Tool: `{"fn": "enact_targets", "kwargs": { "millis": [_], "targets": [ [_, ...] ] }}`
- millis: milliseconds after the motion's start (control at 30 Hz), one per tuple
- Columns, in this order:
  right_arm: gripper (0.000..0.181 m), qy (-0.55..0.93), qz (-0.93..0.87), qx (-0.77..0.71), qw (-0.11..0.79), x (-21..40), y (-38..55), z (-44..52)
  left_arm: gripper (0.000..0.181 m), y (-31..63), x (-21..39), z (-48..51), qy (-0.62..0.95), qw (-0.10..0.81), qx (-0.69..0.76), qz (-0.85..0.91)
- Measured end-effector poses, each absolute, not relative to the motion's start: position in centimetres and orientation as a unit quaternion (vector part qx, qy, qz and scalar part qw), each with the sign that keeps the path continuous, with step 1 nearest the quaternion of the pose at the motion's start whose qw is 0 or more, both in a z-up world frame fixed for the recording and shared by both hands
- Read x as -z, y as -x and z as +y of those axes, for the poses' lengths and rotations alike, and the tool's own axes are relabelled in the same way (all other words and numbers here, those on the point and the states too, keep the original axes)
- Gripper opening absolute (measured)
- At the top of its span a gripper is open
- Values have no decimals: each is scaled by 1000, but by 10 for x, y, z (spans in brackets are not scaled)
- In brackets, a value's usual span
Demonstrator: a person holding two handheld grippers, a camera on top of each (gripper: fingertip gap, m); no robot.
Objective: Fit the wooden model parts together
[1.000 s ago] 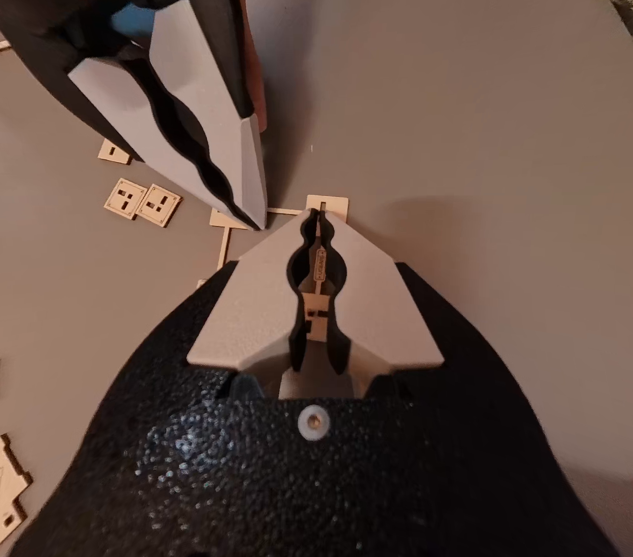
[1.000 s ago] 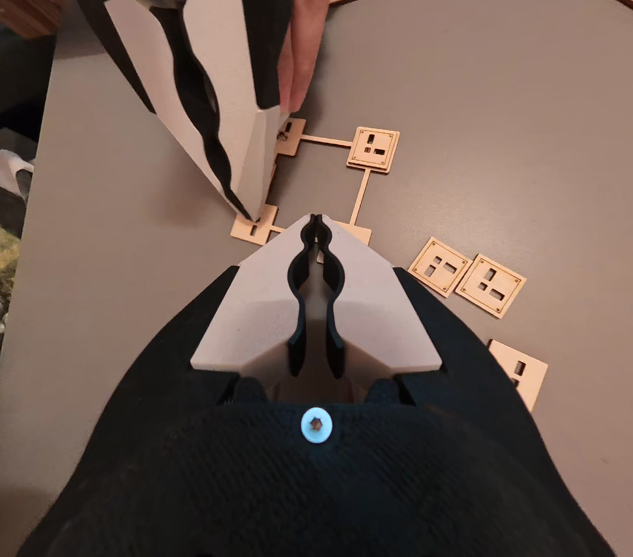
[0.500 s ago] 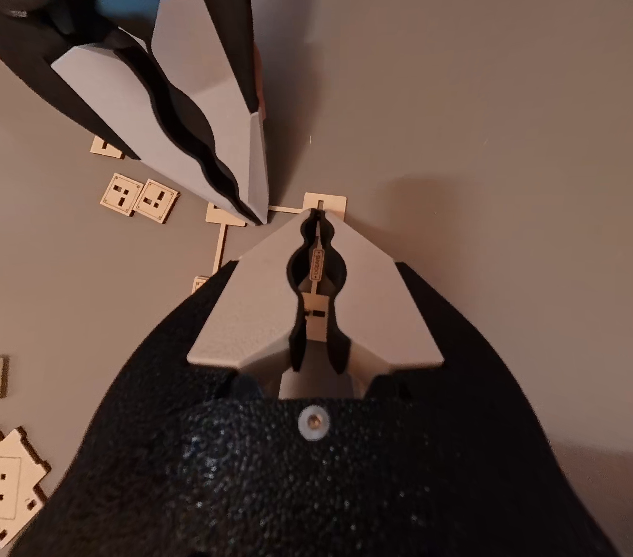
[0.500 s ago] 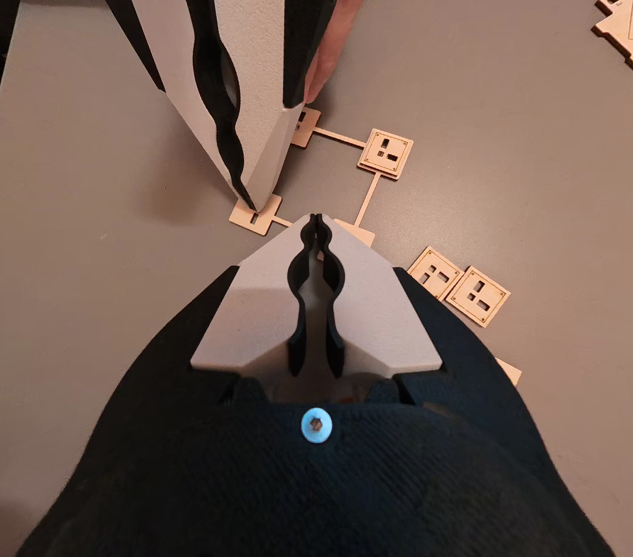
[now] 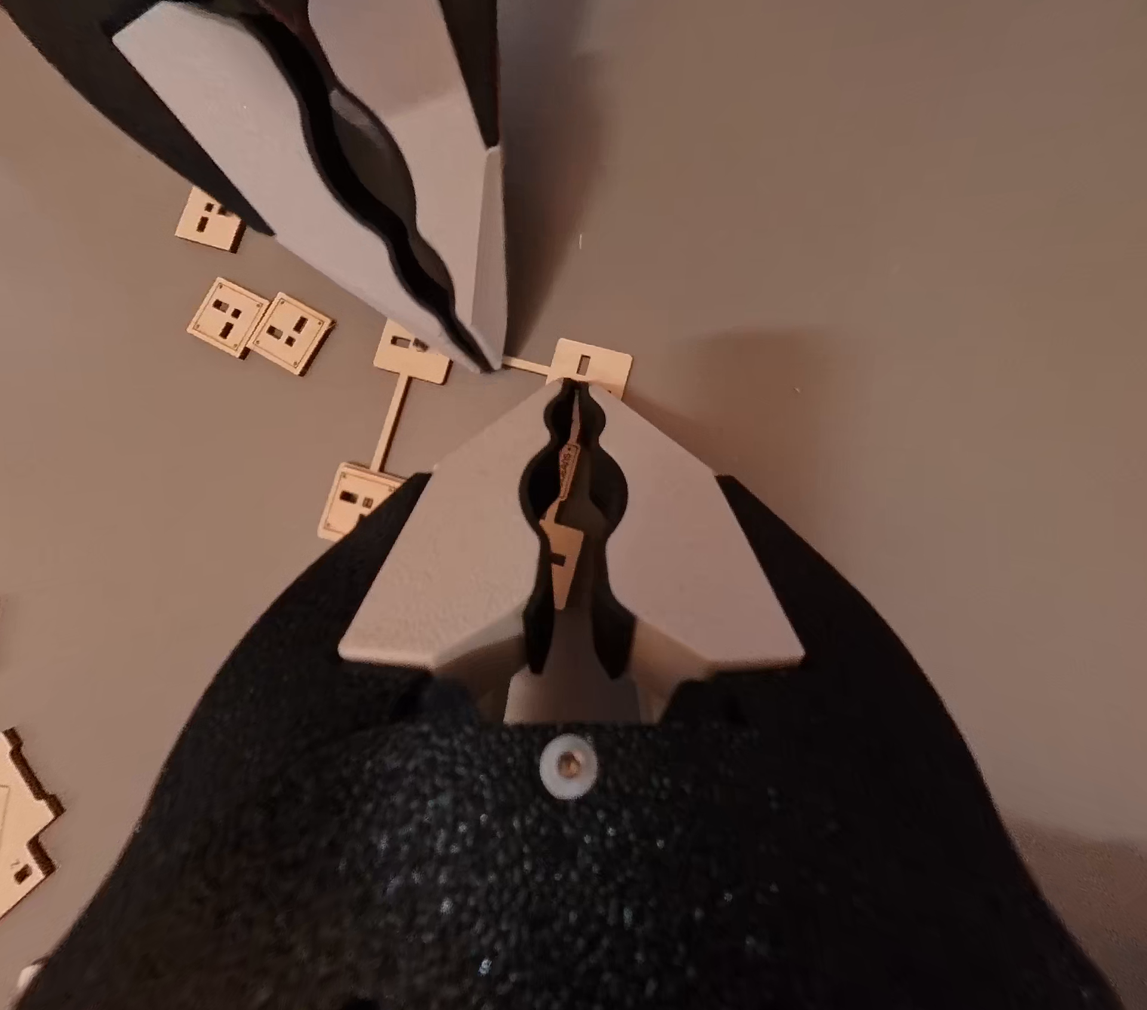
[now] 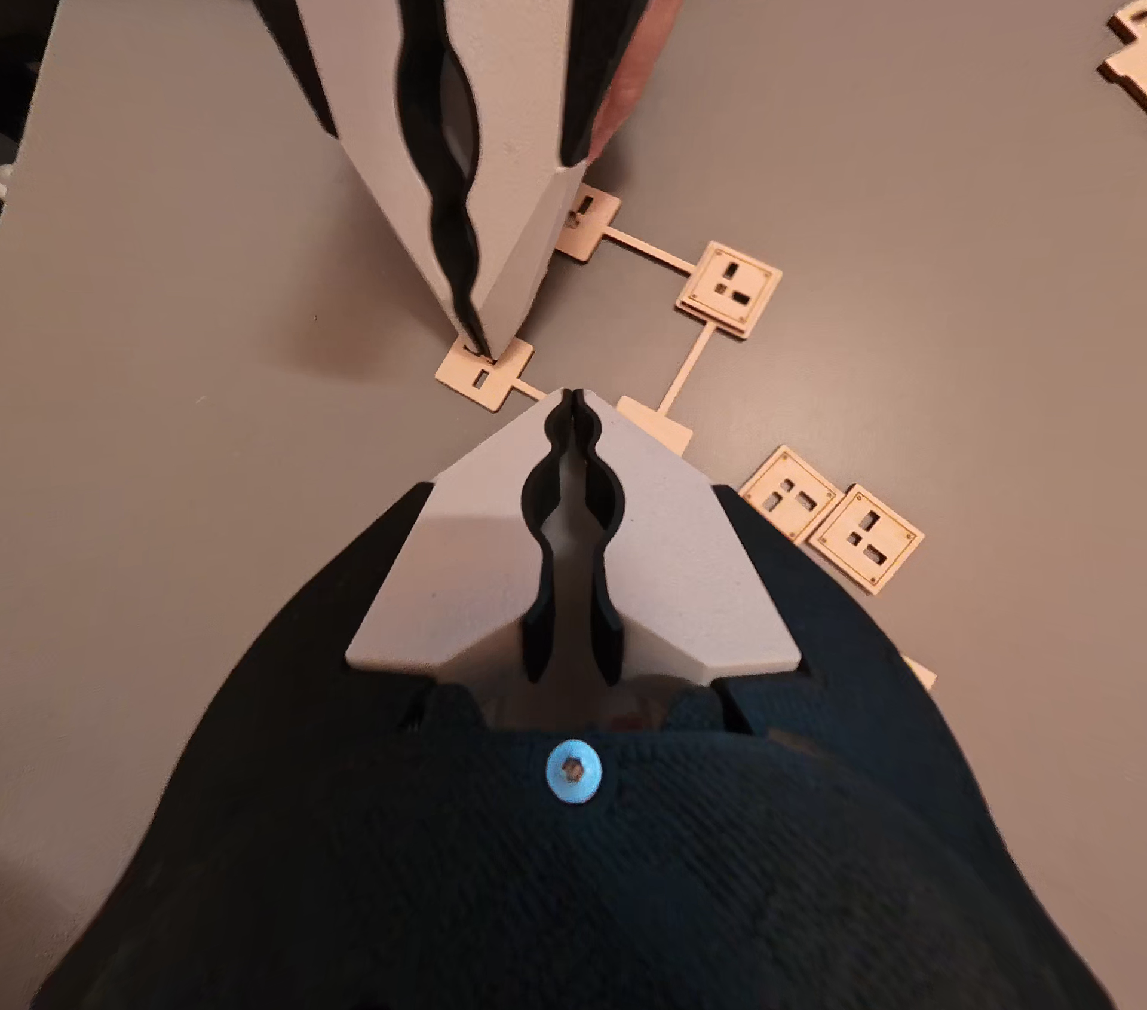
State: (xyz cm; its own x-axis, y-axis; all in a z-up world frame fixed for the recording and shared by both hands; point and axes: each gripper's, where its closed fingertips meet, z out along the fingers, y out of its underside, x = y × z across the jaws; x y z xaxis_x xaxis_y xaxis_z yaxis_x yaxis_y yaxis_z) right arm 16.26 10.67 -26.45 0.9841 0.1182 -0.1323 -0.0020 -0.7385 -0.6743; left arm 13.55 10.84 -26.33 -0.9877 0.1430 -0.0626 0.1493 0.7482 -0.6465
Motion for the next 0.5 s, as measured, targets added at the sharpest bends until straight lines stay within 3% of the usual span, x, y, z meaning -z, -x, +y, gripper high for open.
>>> {"fn": "enact_targets", "kwargs": {
  "millis": [400,500],
  "targets": [
    [0,937,-68,-95,329,266,-143,104,0,-136,263,109,-72,28,331,940],
    [0,921,-73,-115,366,251,-136,110,0,-136,263,109,-72,27,330,941]
  ]
}}
